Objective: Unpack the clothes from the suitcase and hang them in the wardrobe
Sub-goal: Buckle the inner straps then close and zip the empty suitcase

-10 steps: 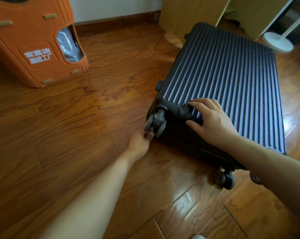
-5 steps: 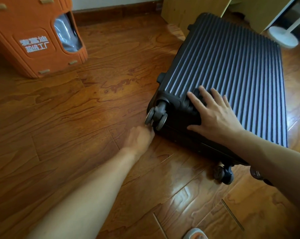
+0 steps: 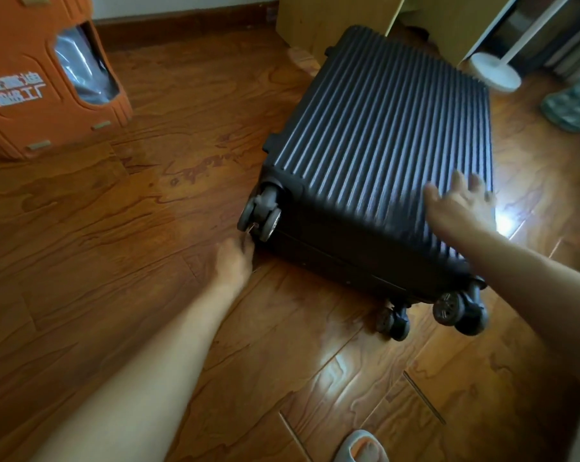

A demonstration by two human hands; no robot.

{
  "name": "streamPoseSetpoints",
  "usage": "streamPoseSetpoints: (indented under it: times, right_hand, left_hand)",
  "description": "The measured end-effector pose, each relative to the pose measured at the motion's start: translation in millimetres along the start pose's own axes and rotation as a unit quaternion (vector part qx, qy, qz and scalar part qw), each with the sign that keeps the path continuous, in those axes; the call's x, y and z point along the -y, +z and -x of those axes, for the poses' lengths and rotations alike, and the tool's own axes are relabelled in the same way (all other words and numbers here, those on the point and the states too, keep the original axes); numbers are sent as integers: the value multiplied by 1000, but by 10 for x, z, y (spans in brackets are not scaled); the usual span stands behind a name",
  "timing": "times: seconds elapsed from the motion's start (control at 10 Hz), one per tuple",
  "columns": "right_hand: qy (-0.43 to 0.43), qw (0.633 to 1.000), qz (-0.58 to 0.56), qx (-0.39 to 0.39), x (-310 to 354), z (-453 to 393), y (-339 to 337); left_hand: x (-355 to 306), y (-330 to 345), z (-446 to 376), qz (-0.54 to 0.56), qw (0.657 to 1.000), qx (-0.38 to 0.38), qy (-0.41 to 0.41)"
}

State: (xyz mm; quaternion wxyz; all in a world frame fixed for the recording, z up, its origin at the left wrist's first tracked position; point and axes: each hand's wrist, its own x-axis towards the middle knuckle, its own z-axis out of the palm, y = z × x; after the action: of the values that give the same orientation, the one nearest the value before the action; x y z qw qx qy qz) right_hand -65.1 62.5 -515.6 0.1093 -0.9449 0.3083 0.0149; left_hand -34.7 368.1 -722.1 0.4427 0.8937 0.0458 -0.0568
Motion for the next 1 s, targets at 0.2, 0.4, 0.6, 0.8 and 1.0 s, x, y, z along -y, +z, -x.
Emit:
streamPoseSetpoints:
  times: [0.2,0.4,0.6,0.8,1.0]
  right_hand:
    - [308,848,-405,147,-921,150,3]
    - [325,793,-499,128,-797,175,-106]
    - [280,840,-454,98,-533,126,-312]
    - [284,866,-408,57,-453,160,-200]
    - [284,850,-425,126,-128,451,-98]
  left_hand:
    - [-40,58,57,87,996,-33,-8]
    - [-240,10,62,58,997,-44,-32]
    - [-150,-72,109,-257,962,-88,28]
    - [-697,107,649,-54,991,112,39]
    - [-715,259,882,-46,987,155,4]
